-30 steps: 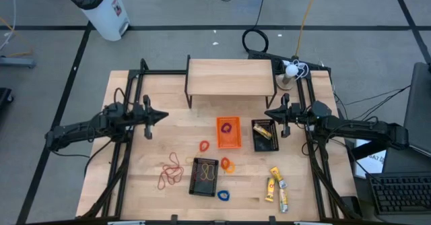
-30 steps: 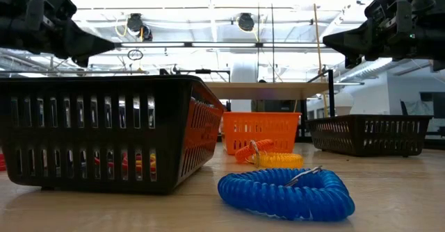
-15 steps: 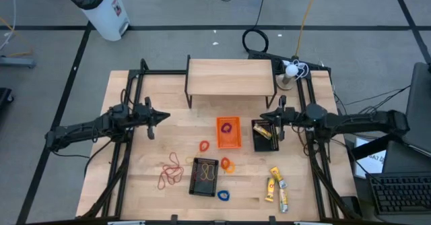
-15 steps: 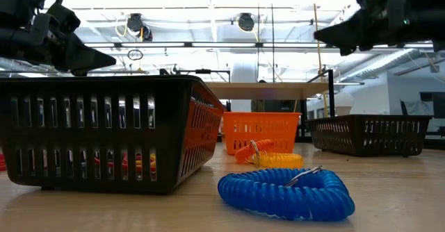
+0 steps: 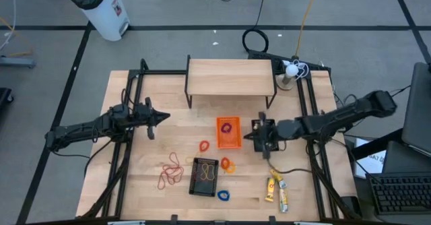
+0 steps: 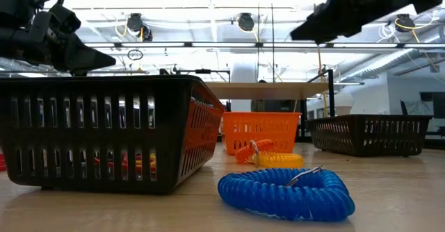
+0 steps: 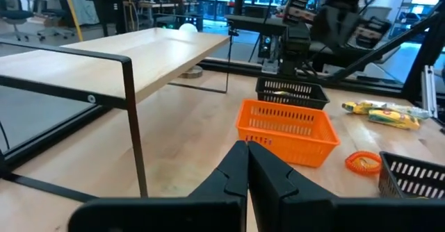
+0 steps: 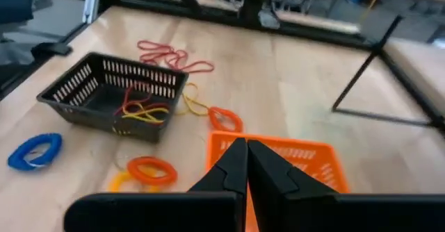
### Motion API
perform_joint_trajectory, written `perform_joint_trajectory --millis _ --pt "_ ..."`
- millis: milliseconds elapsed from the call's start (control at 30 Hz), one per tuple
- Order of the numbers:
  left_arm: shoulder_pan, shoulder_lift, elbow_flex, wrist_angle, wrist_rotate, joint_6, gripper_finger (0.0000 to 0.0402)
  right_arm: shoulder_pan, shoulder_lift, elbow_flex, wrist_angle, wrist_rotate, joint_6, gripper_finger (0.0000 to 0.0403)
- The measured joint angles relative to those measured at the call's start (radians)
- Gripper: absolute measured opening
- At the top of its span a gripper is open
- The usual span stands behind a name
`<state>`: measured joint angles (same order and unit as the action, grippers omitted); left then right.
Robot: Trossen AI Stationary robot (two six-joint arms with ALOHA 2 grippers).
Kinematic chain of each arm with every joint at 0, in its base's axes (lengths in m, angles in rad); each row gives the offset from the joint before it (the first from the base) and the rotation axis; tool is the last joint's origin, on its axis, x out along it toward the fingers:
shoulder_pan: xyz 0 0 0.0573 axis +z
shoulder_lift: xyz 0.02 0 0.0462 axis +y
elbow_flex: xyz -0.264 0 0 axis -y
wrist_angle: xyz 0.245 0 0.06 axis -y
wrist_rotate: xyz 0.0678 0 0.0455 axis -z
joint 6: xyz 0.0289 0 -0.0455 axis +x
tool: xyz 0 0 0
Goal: Pick & Place Office Desk Supplies
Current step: Put the yellow spring keychain into the orange bin
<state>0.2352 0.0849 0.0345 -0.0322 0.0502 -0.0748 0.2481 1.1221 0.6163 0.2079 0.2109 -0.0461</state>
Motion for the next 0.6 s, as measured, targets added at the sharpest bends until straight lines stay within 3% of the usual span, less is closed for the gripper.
perform_joint_trajectory --millis 200,367,600 --pt "0.0 0.0 0.0 0.0 0.0 -0.04 0.0019 0.054 0.172 0.15 -0.044 0.0 0.092 0.0" --pt "0.0 0.0 0.0 0.0 0.001 -0.057 0.0021 0.06 0.306 0.287 -0.186 0.025 0.286 0.0" --pt "0.0 0.0 0.0 0.005 0.001 -0.082 0.0021 0.074 0.499 0.497 -0.422 -0.069 0.425 0.0"
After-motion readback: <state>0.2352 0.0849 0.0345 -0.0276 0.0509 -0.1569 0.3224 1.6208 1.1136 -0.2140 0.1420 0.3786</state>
